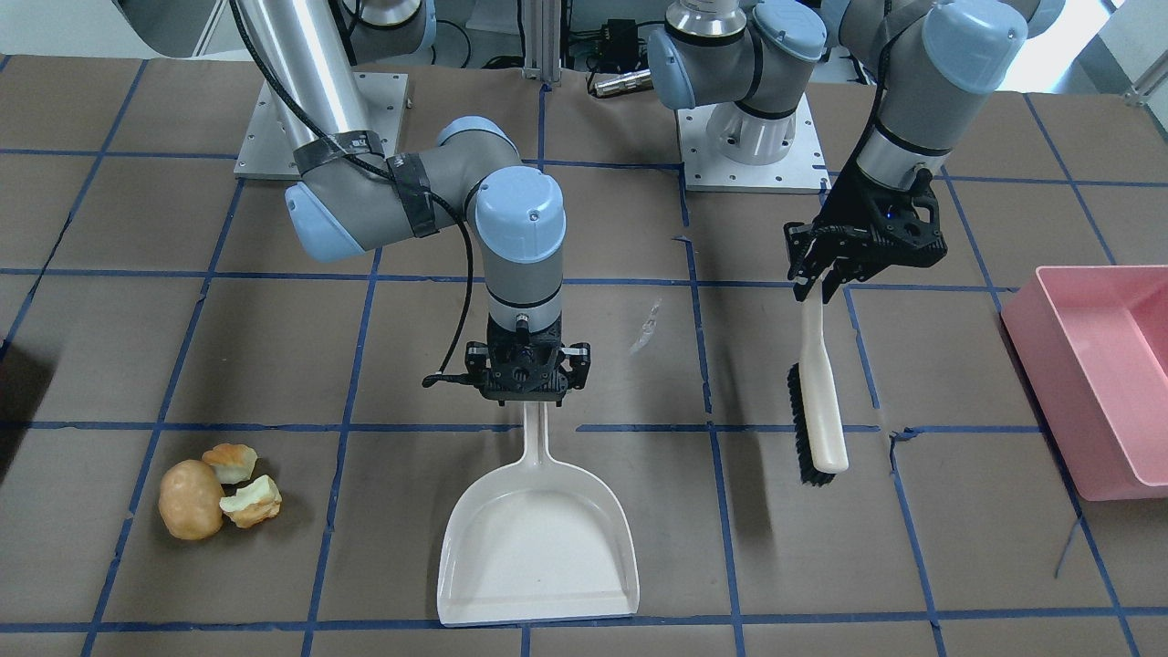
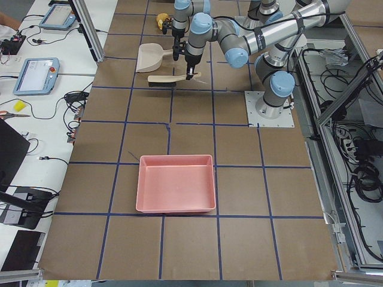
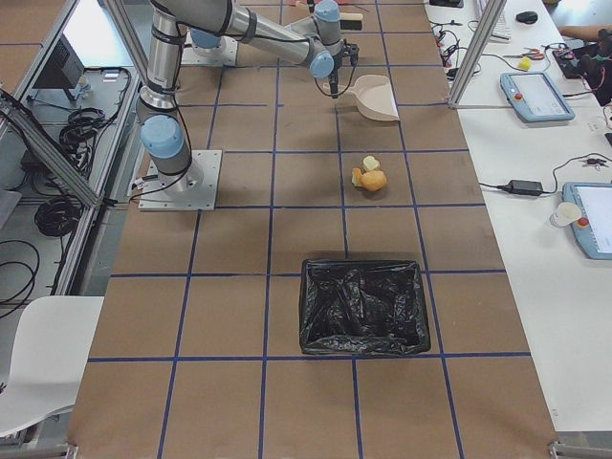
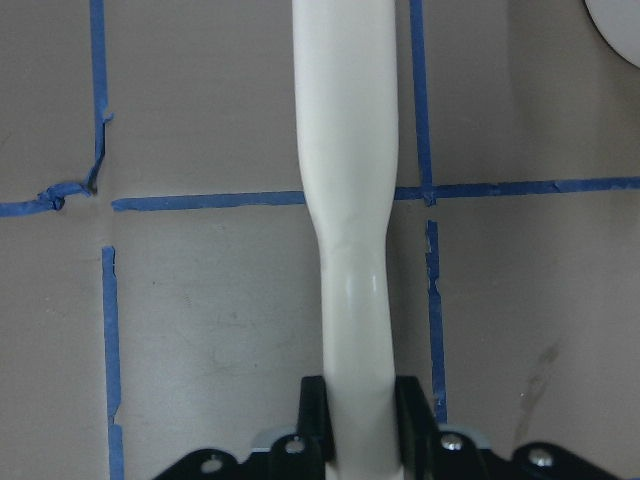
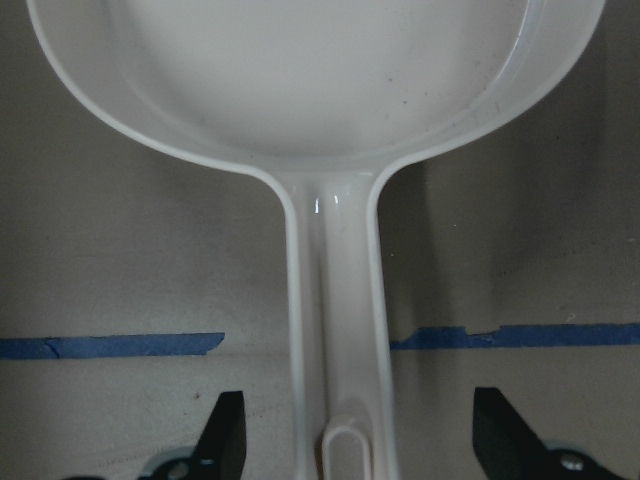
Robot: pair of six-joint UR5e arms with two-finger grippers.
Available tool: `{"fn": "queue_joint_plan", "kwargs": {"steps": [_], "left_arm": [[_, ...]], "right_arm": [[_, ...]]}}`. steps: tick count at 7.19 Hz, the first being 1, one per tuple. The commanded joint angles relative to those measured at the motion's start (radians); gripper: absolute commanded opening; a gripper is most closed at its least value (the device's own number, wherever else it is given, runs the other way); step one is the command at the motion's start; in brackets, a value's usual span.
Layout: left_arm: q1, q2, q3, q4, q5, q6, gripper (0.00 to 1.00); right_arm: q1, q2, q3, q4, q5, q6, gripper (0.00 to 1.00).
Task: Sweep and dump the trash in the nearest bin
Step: 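Carry the dustpan beside the bread pieces while the left arm lifts the brush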
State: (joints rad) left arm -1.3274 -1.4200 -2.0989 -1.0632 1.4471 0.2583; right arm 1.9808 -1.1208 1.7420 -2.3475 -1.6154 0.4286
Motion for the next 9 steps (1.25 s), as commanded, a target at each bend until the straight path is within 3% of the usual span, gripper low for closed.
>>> {"fn": "queue_joint_plan", "kwargs": {"steps": [1, 2, 5, 9], "left_arm": [[-0.062, -0.023, 0.002, 0.044, 0.005, -0.057, 0.0], [-0.07, -0.045, 0.002, 0.081, 0.004, -0.056, 0.0], [-0.079, -0.043, -0.003, 0.078, 0.012, -0.059, 0.0], [-0.165, -0.106, 0.025, 0.148, 0.001, -0.093, 0.0]], "right_arm": [[0.0, -0.002, -0.002, -0.006, 0.005, 0.002, 0.26], [0.0, -0.004, -0.002, -0.007, 0.006, 0.002, 0.11], [-0.04, -0.049, -0.038, 0.01, 0.002, -0.065, 0.0], [-0.407, -0.241, -0.071, 0.404, 0.078, -0.668, 0.0]]}}
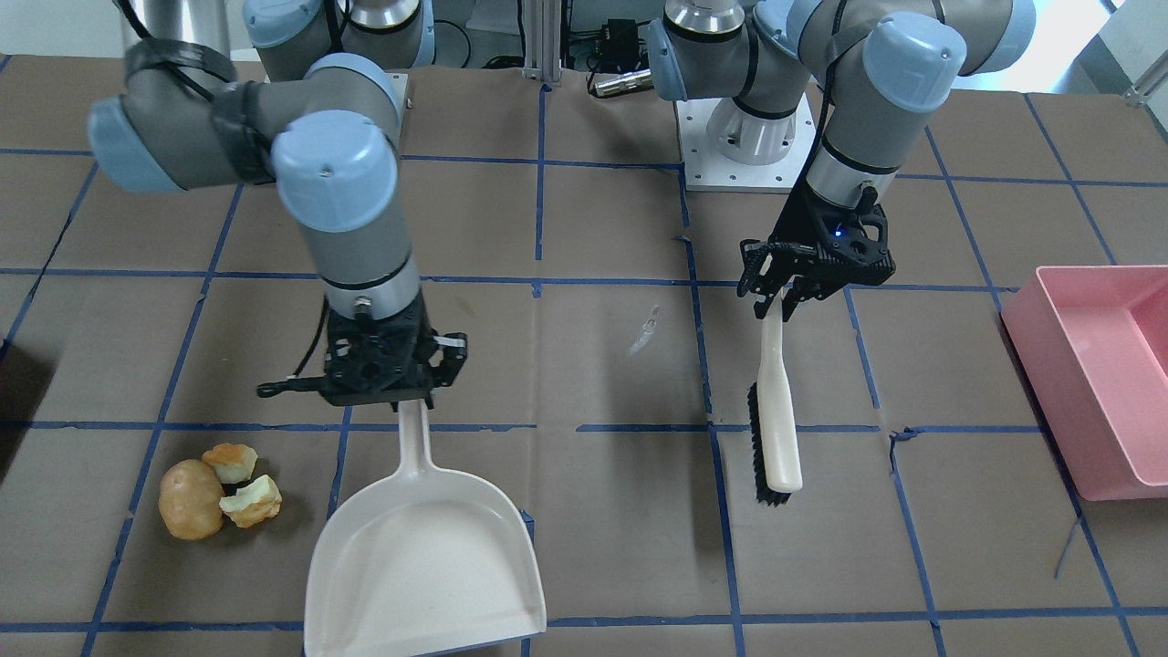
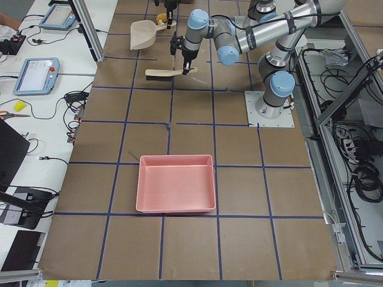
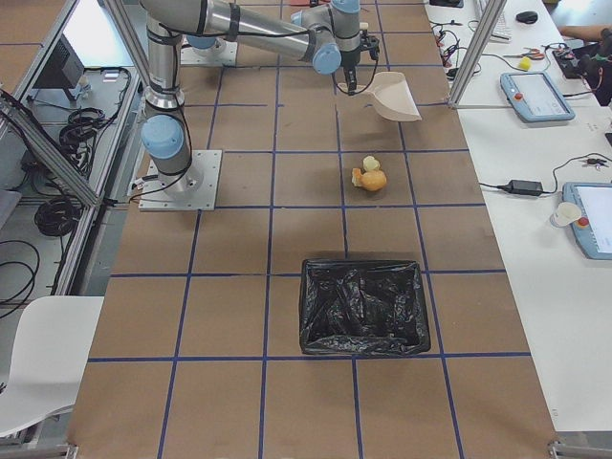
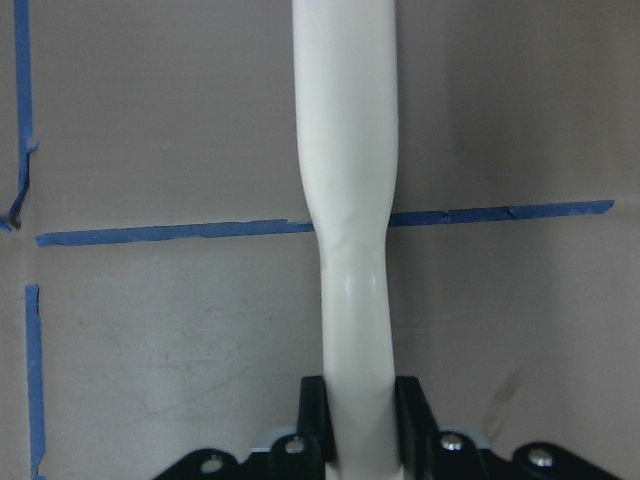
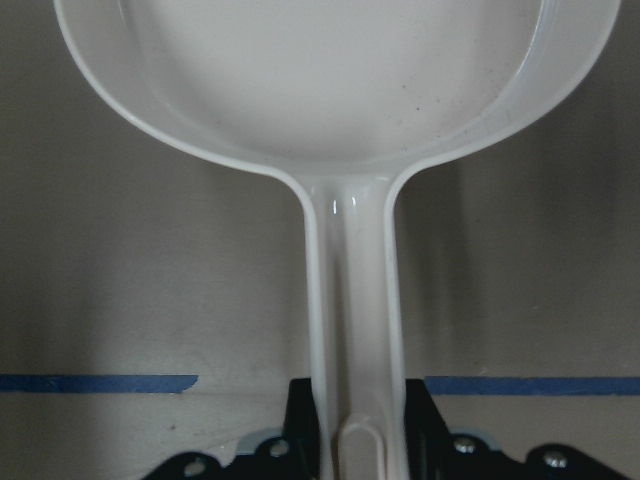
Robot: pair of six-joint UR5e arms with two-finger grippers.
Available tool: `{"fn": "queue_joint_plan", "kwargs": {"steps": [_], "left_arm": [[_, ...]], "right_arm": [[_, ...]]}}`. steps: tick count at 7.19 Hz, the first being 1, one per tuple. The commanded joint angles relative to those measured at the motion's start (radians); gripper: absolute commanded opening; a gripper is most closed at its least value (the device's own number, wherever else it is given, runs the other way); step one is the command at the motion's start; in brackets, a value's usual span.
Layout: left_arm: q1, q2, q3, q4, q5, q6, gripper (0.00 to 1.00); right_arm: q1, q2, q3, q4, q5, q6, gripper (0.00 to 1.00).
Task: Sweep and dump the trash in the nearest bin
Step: 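Carry the dustpan beside the bread pieces while the left arm lifts the brush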
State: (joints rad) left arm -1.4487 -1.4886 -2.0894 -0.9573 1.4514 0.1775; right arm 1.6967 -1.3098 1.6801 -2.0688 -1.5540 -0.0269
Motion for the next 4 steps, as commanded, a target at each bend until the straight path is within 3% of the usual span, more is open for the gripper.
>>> {"fn": "queue_joint_plan", "kwargs": {"steps": [1, 4], "left_arm": [[-0.135, -0.114, 0.084, 0.069, 0.003, -0.109, 0.0], [-0.399, -0.361, 0.37, 0.061, 0.01, -0.378, 0.0]], "right_arm": [[-0.211, -0.071, -0.034, 0.225, 0.008, -0.349, 0.0], [-0.466, -0.104, -0.092, 0.377, -0.061, -0.86, 0.0]]}}
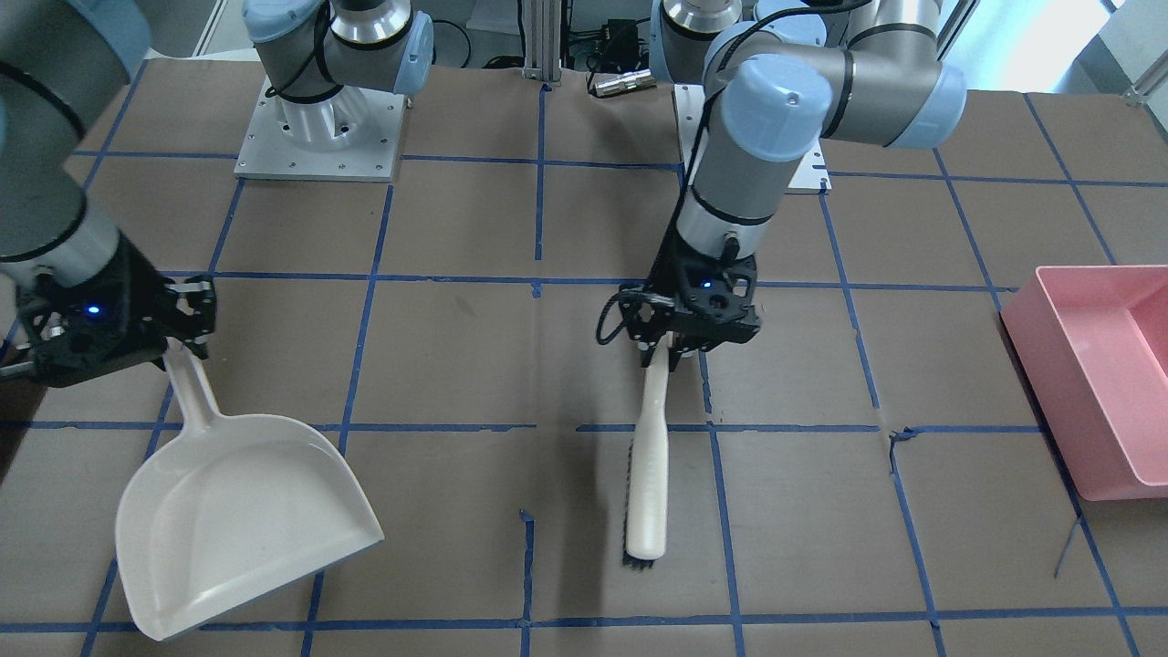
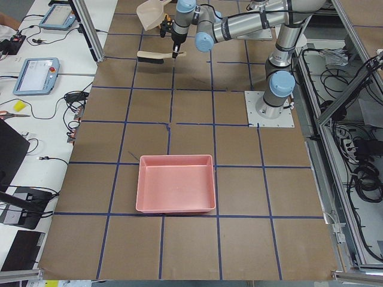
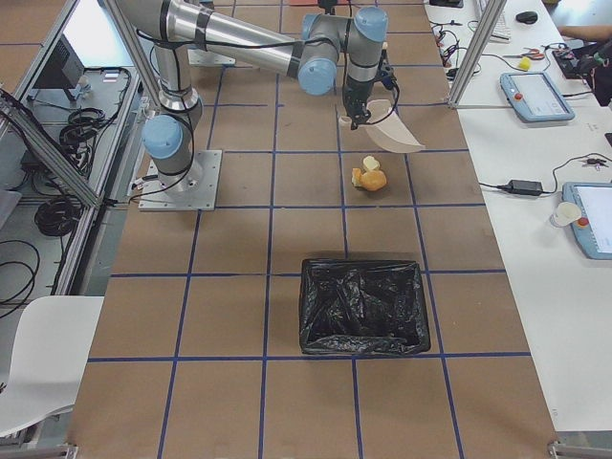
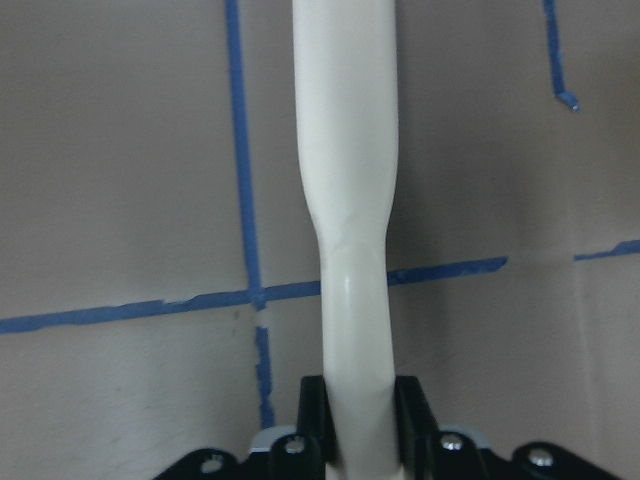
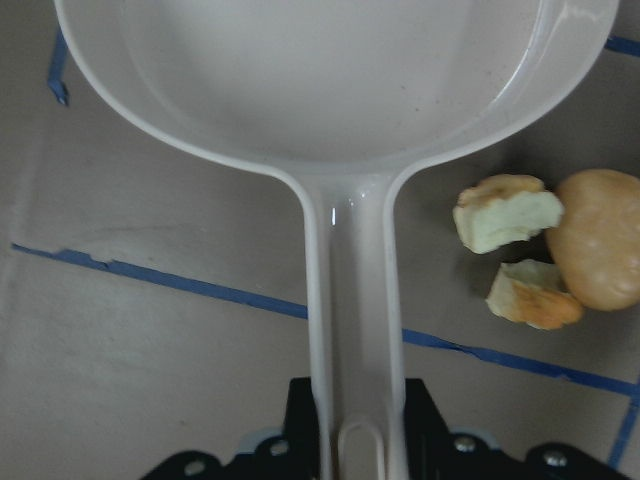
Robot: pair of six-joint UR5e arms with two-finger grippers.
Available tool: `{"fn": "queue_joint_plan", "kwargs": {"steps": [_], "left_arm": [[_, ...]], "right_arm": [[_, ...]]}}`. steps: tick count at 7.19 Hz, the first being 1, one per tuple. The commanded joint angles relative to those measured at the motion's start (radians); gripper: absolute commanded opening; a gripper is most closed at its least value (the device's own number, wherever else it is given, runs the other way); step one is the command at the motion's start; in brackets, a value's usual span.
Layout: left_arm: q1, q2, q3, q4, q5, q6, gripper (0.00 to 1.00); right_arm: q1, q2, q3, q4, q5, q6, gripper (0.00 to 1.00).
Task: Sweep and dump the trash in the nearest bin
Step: 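Set the dustpan down past the bread while the left arm brings the brush over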
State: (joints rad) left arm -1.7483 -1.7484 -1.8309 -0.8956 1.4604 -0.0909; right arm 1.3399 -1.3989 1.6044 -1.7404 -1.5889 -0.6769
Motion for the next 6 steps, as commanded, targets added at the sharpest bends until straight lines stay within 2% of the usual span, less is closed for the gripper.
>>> {"fn": "queue_joint_plan", "kwargs": {"steps": [1, 3, 4, 6], "left_arm": [[-0.156, -0.161, 0.181, 0.001, 0.0, -0.177, 0.0], [-0.259, -0.267, 0.272, 0.003, 0.001, -0.262, 0.0], [-0.302, -0.305, 0.297, 0.004, 0.001, -0.298, 0.0], [-0.385, -0.347, 0.328, 0.004, 0.003, -0.357, 0.0]], "right_arm": [[-0.207, -0.012, -0.017, 0.048, -0.017, -0.331, 0.0], [-0.38, 0.018, -0.027, 0.024, -0.014, -0.691, 0.0], [-0.404, 0.061, -0.05, -0.031, -0.014, -0.837, 0.0], [-0.413, 0.176, -0.177, -0.045, -0.016, -1.08, 0.0]]}}
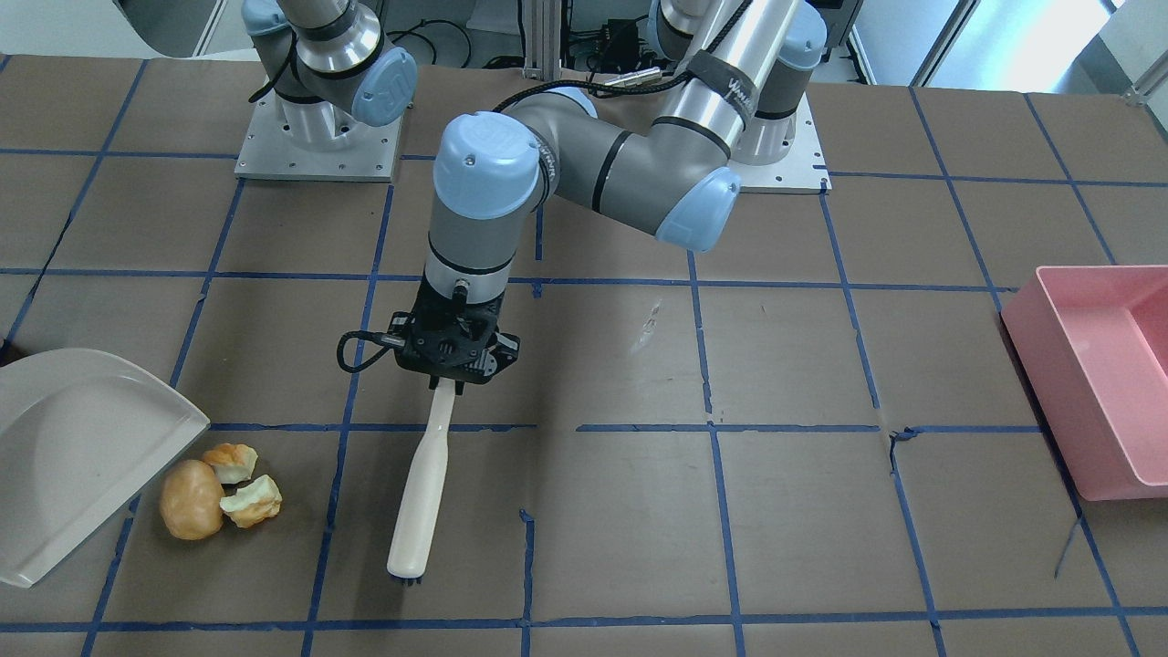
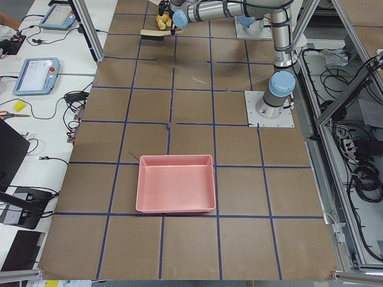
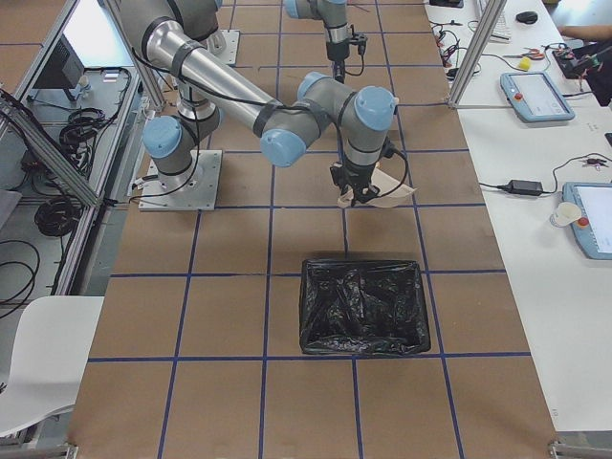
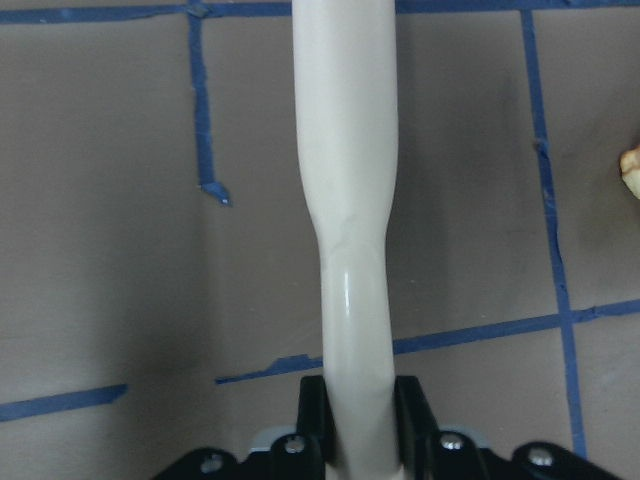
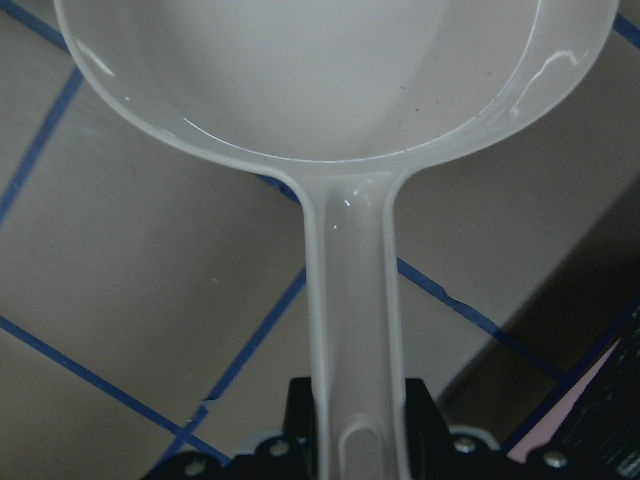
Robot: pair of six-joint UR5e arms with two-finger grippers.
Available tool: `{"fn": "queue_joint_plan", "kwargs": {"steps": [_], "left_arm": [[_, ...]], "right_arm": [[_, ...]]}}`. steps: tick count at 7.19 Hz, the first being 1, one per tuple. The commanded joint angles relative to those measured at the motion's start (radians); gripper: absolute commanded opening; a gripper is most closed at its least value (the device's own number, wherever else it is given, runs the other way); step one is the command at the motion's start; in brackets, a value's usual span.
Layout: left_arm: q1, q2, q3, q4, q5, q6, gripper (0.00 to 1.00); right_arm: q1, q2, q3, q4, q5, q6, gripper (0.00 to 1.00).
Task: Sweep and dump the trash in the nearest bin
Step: 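Set the dustpan down past the bread while the left arm brings the brush over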
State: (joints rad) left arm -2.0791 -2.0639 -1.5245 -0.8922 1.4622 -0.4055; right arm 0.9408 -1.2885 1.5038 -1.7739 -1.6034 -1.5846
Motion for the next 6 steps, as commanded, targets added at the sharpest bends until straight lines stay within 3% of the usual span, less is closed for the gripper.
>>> {"fn": "queue_joint_plan", "kwargs": {"steps": [1, 3, 5, 6], "left_arm": [[-0.091, -0.045, 0.041, 0.001, 0.007, -0.07, 0.0], [-0.166, -0.132, 0.13, -0.001, 0.072, -0.142, 0.0], [-0.225, -0.215, 0.243, -0.011, 0.107, -0.196, 0.0], [-0.237, -0.229, 0.247, -0.011, 0.121, -0.199, 0.0]], "right_arm": [[-0.019, 0.118, -0.124, -0.045, -0.012, -0.333, 0.0], [-0.022, 0.176, -0.142, -0.114, -0.012, -0.596, 0.0], [-0.008, 0.231, -0.137, -0.15, -0.009, -0.612, 0.0], [0.004, 0.247, -0.135, -0.151, -0.009, -0.623, 0.0]]}}
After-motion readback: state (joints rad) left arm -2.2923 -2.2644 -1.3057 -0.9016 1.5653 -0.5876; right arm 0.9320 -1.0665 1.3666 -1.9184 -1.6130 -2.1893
